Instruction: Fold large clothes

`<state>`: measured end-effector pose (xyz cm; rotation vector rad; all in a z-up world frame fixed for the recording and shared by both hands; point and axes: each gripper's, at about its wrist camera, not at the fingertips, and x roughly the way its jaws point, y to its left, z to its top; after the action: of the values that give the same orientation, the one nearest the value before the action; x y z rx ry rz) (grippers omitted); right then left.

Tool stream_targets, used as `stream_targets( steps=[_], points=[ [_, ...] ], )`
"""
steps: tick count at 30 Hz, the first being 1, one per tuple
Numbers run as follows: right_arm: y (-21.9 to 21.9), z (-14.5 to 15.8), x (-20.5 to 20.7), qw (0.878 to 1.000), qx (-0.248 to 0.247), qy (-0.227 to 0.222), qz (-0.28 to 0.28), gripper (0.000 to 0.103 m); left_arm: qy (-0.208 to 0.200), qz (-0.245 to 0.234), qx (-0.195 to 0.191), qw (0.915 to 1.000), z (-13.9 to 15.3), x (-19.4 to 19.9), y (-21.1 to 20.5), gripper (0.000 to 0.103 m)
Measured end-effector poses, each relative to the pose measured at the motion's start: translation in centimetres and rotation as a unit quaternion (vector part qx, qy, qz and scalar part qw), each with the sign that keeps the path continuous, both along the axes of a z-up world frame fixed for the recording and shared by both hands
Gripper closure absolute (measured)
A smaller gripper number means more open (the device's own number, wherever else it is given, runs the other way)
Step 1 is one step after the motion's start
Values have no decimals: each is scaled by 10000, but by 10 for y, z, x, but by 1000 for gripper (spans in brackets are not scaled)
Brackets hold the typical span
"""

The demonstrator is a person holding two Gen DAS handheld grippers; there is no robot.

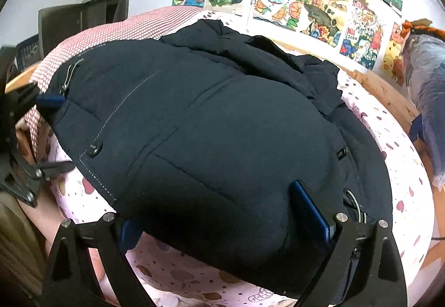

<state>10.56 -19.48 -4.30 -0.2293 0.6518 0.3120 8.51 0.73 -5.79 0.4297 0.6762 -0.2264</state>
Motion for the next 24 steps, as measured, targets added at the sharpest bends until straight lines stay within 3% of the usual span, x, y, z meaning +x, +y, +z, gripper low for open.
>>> stream_targets(
  steps=[8, 16, 24],
  points=[
    [-10, 5, 14, 9989, 447, 163, -60, 11, -92, 92, 287, 9995, -4, 0, -9, 0],
    [-14, 11, 20, 9967, 770, 248, -78, 13, -225, 374, 259, 9987, 0, 0, -15, 1],
    [-13, 15, 24, 9939, 1060, 285, -49, 22, -613, 650, 308, 9955, 9, -5, -14, 26]
  ],
)
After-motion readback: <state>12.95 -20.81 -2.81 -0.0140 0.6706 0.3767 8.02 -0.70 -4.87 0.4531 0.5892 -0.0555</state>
